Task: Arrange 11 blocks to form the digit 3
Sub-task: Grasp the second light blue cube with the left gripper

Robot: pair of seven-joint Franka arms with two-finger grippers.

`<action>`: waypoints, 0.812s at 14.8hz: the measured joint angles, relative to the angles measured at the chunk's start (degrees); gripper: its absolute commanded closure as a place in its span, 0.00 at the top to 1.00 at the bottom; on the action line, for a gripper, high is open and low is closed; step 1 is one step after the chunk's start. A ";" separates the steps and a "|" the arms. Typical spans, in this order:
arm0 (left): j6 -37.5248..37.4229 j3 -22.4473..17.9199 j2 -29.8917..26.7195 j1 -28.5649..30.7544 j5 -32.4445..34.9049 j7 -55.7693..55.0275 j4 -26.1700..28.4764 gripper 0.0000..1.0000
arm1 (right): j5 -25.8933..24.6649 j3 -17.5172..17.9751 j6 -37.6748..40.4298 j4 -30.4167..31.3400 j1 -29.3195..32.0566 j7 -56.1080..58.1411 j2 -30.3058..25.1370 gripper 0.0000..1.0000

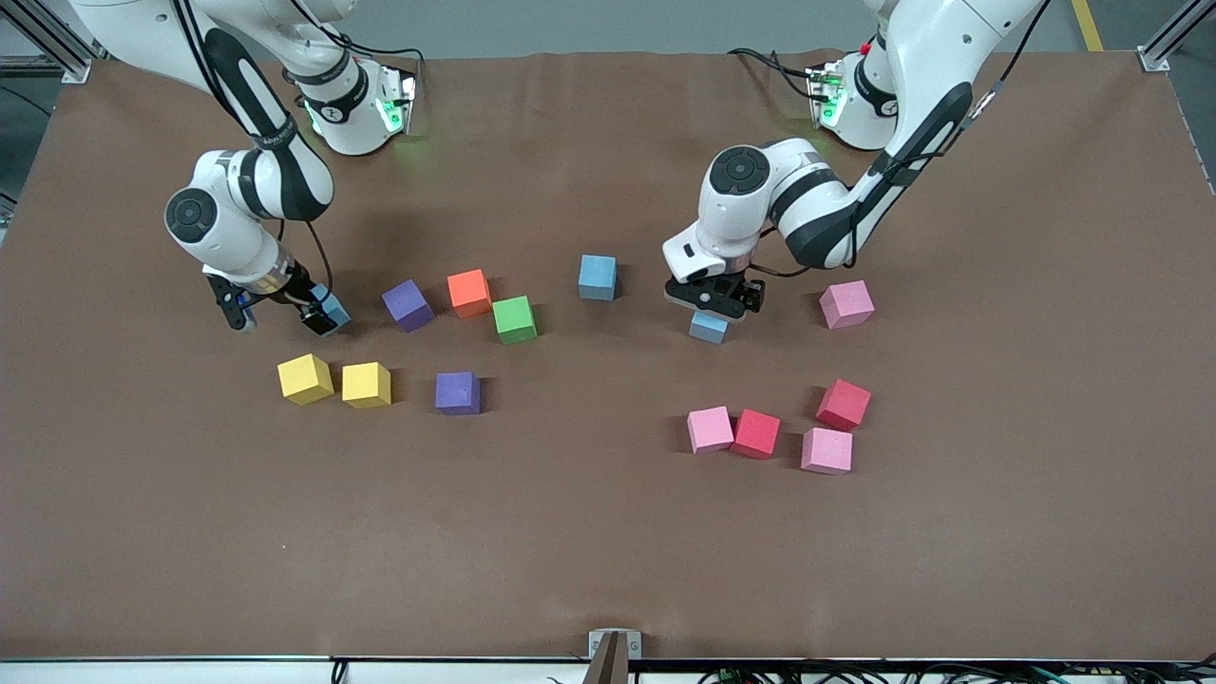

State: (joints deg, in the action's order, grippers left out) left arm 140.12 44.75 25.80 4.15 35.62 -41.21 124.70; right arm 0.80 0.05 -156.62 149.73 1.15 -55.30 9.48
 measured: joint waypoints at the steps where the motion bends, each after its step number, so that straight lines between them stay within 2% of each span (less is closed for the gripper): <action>1: 0.07 -0.03 0.22 0.04 0.56 0.00 0.06 1.00 | 0.00 0.00 0.00 0.00 0.00 0.00 0.00 1.00; 9: 0.80 -1.49 4.14 0.40 1.97 -0.02 -1.54 0.98 | 0.00 -0.02 0.00 -0.01 0.00 0.00 0.00 1.00; 11: 0.85 -1.73 5.09 0.41 2.84 -0.33 -1.97 0.92 | 0.00 -0.05 0.00 -0.01 0.00 0.00 0.00 1.00; 12: 0.86 -1.73 5.52 0.40 2.91 -0.94 -2.09 0.79 | 0.00 -0.06 -0.01 -0.02 0.00 0.00 0.00 1.00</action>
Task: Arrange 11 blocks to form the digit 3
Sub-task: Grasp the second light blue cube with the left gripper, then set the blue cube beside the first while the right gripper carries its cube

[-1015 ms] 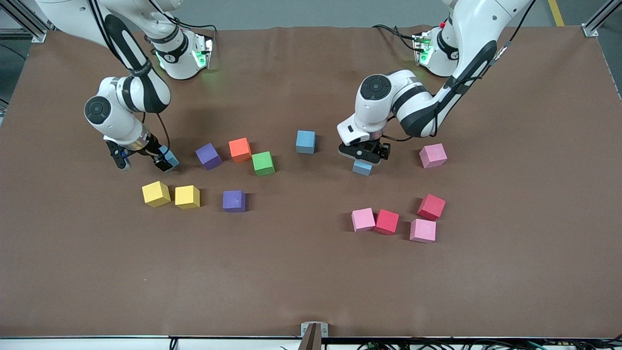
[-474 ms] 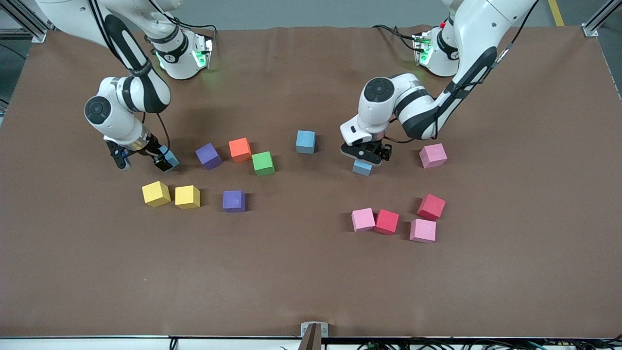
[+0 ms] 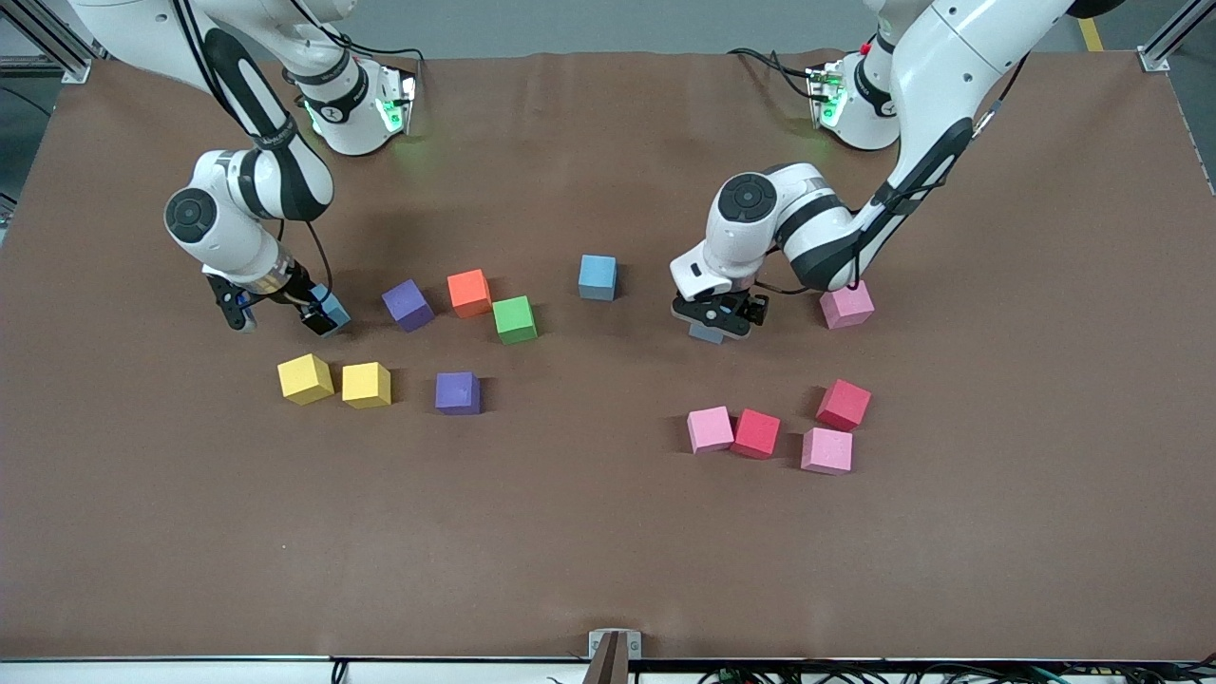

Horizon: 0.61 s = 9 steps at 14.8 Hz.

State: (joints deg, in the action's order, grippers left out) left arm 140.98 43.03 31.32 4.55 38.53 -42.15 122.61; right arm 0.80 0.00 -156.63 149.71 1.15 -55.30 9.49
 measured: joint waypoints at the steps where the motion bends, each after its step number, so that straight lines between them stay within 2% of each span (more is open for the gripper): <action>1: 0.02 0.00 0.41 -0.04 0.04 -0.76 -0.17 0.65 | 0.00 -0.01 0.00 -0.01 0.00 0.00 0.00 0.93; 2: 0.04 0.00 0.77 -0.08 0.06 -1.53 -0.40 0.54 | 0.00 -0.02 -0.01 -0.01 0.00 0.00 0.00 0.71; 3: 0.06 0.00 1.03 -0.12 0.07 -2.79 -0.64 0.47 | 0.00 -0.04 -0.02 -0.03 0.00 -0.05 0.00 0.58; 4: 0.09 0.00 1.23 -0.14 0.09 -4.75 -0.97 0.40 | 0.00 -0.08 -0.03 -0.06 0.00 -0.06 0.00 0.27; 5: 0.10 0.01 1.36 -0.17 0.10 -7.29 -1.39 0.35 | 0.00 -0.10 -0.03 -0.12 0.00 -0.06 0.00 0.12; 6: 0.10 0.03 1.41 -0.22 0.10 -10.00 -1.90 0.34 | 0.00 -0.12 -0.04 -0.17 0.00 -0.06 0.00 0.05; 7: 0.10 0.10 1.42 -0.38 0.10 -12.59 -2.41 0.34 | 0.00 -0.14 -0.06 -0.22 0.01 -0.08 -0.01 0.02; 9: 0.10 0.26 1.42 -1.31 -0.15 -17.04 -3.17 0.34 | 0.00 -0.18 0.01 -0.29 0.01 -0.16 -0.06 0.01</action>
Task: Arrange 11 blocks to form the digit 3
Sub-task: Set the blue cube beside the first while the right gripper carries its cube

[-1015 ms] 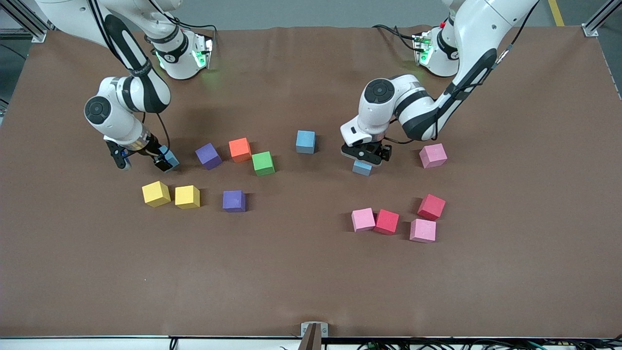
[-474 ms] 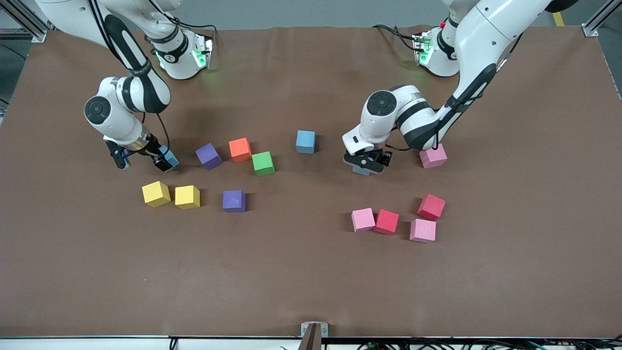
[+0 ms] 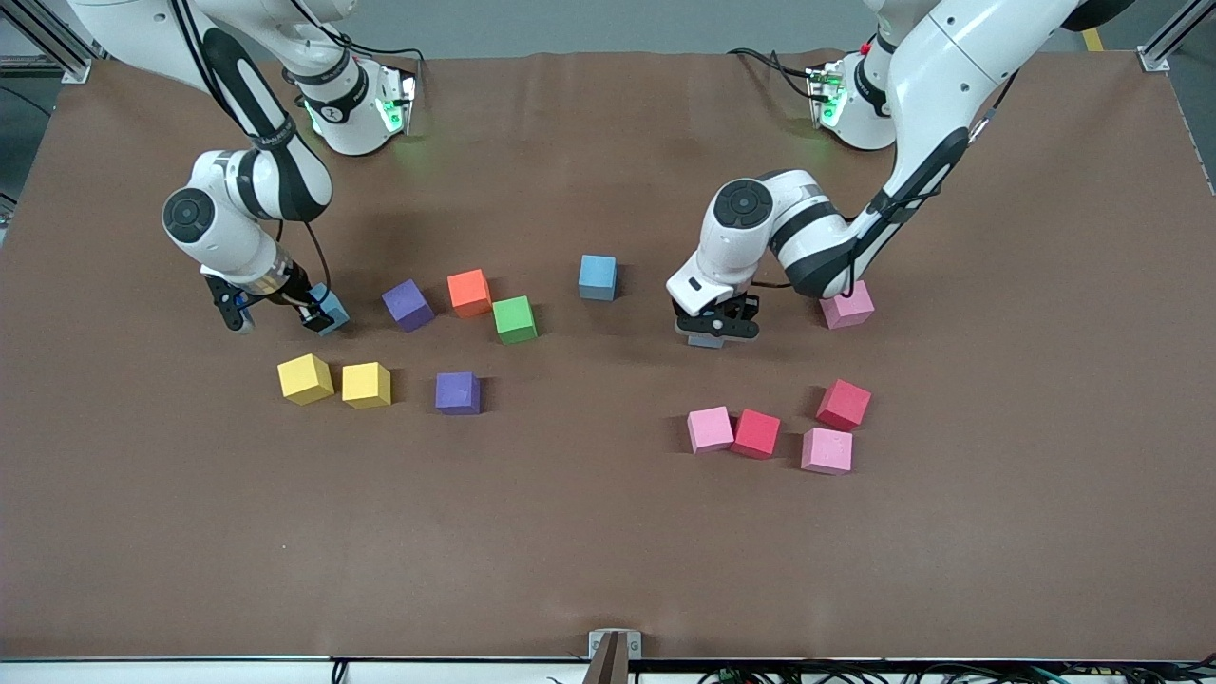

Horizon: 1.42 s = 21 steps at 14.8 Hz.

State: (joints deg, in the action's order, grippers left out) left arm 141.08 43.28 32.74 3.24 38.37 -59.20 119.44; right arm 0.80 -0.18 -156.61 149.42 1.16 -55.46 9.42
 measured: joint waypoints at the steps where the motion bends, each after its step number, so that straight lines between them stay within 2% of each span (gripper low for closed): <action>1: -0.03 0.08 0.00 -0.67 -0.79 -1.67 -0.39 0.34 | 0.00 -0.03 0.07 -0.06 0.00 -0.16 0.00 0.00; 4: -2.76 0.72 -0.22 -3.16 -5.08 -5.38 -1.85 0.34 | 0.00 -0.07 2.94 -0.98 0.00 -1.14 -0.65 0.00; 6: -4.58 1.98 -0.47 -4.25 -5.83 -11.55 -2.47 0.34 | 0.00 -0.06 9.45 -3.05 0.00 -1.54 -2.64 0.00; 11: -5.03 3.18 -0.72 -6.70 -6.22 -36.45 -2.95 0.34 | 0.00 0.57 26.80 -9.77 -1.00 -6.15 -9.84 0.00; 13: -5.03 3.18 -0.71 -7.60 -6.30 -49.36 -3.35 0.34 | 0.02 1.46 30.10 -11.51 -4.11 -12.60 -11.66 0.00; 17: -5.08 3.17 -0.72 -9.08 -6.32 -69.39 -4.08 0.34 | 0.40 2.97 30.03 -12.41 -15.28 -29.96 -12.05 0.00; 21: -5.77 2.99 -0.54 -9.97 -6.32 -82.67 -4.14 0.34 | 2.36 3.18 28.74 -13.23 -24.59 -42.20 -11.98 0.00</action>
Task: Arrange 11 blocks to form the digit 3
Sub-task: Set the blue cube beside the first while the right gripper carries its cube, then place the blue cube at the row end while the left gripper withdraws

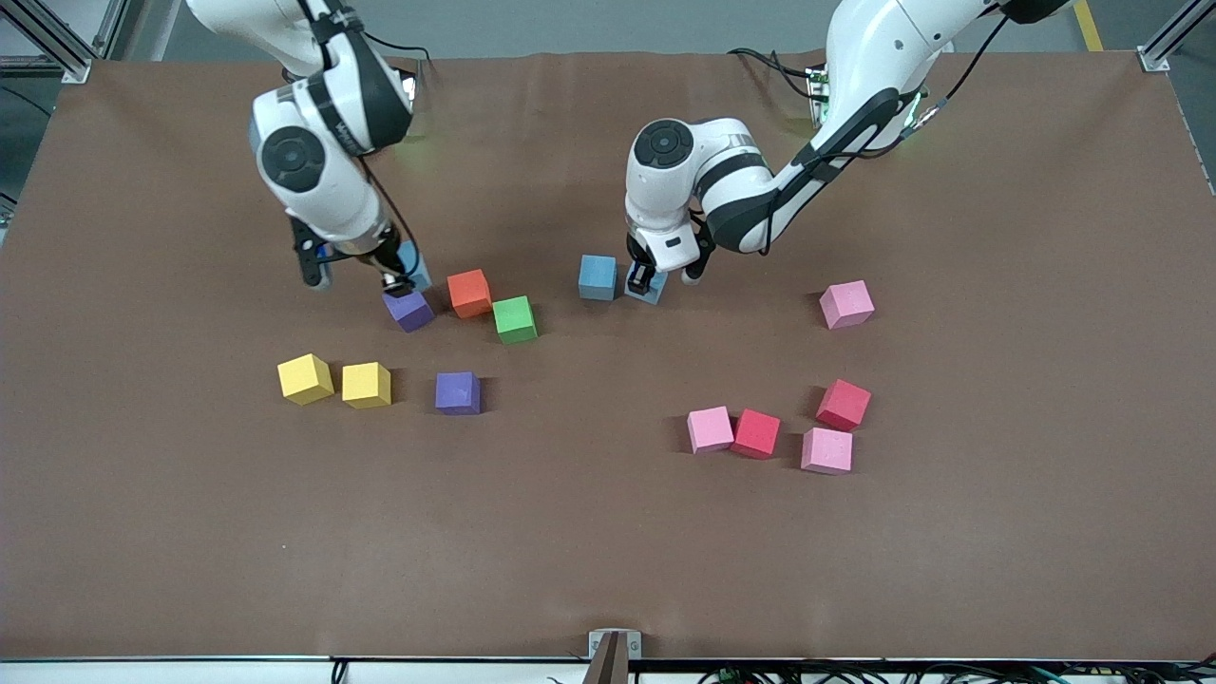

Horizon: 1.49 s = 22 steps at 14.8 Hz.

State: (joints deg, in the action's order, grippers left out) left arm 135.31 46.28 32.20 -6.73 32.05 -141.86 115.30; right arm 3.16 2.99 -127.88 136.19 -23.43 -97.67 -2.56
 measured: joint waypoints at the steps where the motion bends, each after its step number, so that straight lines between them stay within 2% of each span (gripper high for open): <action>1: -0.34 -0.30 0.25 -0.29 0.00 -2.48 -0.09 0.34 | 0.17 0.00 -0.94 -0.02 -2.10 -2.73 0.20 0.00; 6: -0.49 -5.97 1.54 -5.57 0.00 -15.16 -1.15 0.34 | 0.23 0.00 -8.68 -0.08 -11.01 -16.12 5.82 0.00; 8: -0.49 -6.74 1.85 -6.32 -0.64 -15.66 -1.89 0.34 | 0.23 -0.01 -10.30 -1.28 -13.04 -20.17 9.18 0.00; 15: -0.49 -7.92 4.37 -9.45 -0.94 -16.15 -4.47 0.34 | 0.23 -0.05 -10.62 -11.95 -16.90 -28.80 21.18 0.00; 18: -0.50 -9.23 4.90 -11.40 -0.94 -16.21 -5.20 0.34 | 0.39 -0.05 -10.56 -13.28 -17.51 -29.47 22.66 0.00; 22: -0.61 -9.35 5.14 -11.67 -0.94 -16.21 -5.64 0.34 | 3.07 -0.06 -11.57 -13.36 -18.16 -29.87 22.77 0.00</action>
State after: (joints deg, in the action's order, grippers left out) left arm 134.70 36.93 37.33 -18.39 31.11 -158.08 109.65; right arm 6.23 2.94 -139.44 122.83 -41.59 -127.54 20.22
